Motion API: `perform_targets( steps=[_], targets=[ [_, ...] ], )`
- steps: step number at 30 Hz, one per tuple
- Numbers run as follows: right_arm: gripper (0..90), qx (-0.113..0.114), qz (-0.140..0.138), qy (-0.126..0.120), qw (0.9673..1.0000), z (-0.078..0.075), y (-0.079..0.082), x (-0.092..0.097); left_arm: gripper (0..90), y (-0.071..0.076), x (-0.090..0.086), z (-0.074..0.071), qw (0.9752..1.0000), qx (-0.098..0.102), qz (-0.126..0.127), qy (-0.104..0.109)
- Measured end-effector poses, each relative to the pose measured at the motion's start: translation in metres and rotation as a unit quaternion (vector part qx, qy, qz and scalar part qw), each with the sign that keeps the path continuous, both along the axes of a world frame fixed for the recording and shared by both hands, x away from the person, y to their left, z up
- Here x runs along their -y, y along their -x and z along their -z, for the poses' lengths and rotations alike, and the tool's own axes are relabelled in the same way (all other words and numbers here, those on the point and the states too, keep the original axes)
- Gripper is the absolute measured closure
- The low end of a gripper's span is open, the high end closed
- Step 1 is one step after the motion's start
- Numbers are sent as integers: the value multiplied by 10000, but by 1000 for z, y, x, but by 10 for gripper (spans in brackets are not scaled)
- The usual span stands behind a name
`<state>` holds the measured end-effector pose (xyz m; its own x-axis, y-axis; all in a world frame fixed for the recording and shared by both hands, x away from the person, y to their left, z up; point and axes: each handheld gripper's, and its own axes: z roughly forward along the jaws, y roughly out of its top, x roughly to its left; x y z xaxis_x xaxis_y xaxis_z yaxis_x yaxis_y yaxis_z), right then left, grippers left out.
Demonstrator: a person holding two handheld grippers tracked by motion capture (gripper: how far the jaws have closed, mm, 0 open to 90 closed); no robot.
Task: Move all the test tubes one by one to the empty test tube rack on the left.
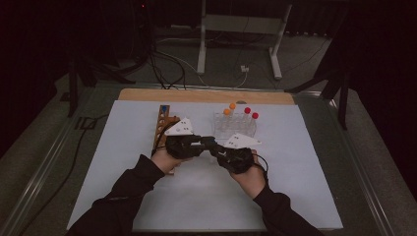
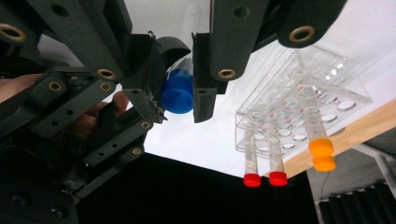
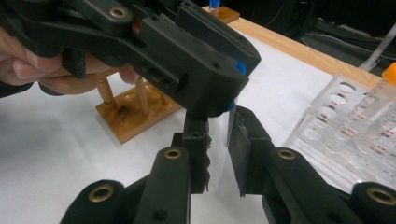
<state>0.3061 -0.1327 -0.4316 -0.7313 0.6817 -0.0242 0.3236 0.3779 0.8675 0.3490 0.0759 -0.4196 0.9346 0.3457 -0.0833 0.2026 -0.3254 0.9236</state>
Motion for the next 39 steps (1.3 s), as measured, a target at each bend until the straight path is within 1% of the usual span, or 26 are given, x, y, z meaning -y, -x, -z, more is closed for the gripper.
perform_targets(
  steps=[3,5,6,8,10,12,13,14,16,17,18,20,24,27,30,31,32,34,35,39],
  targets=[
    [746,5,15,-58,10000,0,-1,1,771,-2,-1,-2,10000,56,-56,-51],
    [670,3,47,-41,10000,0,-2,2,772,-4,-3,-5,9999,70,-122,-28],
    [670,3,47,-41,10000,0,-2,2,772,-6,-5,-6,9998,77,-163,-31],
    [626,-4,78,-98,9999,0,-3,3,772,-9,-10,-10,9996,114,-240,-21],
    [598,6,109,-108,9999,1,-3,4,772,-12,-14,-14,9994,117,-325,36],
    [571,25,114,-156,9998,0,-3,5,773,-14,-19,-18,9990,177,-400,33],
    [534,46,108,-159,9998,0,-4,6,773,-16,-22,-19,9988,177,-442,68],
    [492,62,158,-144,9998,0,-3,5,773,-17,-24,-21,9987,176,-470,67],
    [433,68,132,-134,9998,-1,-3,5,773,-19,-28,-24,9982,228,-558,46],
    [406,80,167,-153,9997,-1,-3,5,773,-21,-30,-26,9979,244,-596,29],
    [402,70,159,-214,9996,-1,-3,6,773,-22,-33,-28,9975,277,-642,15],
    [357,43,151,-267,9995,-2,-3,6,773,-25,-38,-33,9968,301,-740,30],
    [324,34,126,-318,9994,-2,-3,6,772,-32,-51,-42,9946,387,-959,4],
    [267,41,110,-317,9994,-2,-3,6,772,-38,-62,-47,9926,402,-1144,10],
    [180,-26,143,-349,9993,-3,-3,6,773,-43,-71,-49,9904,444,-1308,-39],
    [142,-56,63,-374,9993,-3,-3,6,772,-45,-74,-49,9898,437,-1353,-46],
    [134,-55,35,-379,9993,-3,-3,6,772,-46,-77,-49,9889,451,-1413,-66],
    [59,-79,-97,-408,9991,-3,-3,7,772,-49,-83,-50,9876,452,-1502,-59],
    [39,-89,-152,-430,9989,-3,-3,7,772,-50,-86,-50,9867,456,-1556,-69],
    [21,-59,-261,-467,9986,-4,-2,9,773,-55,-98,-52,9832,476,-1757,-112]
  ],
)
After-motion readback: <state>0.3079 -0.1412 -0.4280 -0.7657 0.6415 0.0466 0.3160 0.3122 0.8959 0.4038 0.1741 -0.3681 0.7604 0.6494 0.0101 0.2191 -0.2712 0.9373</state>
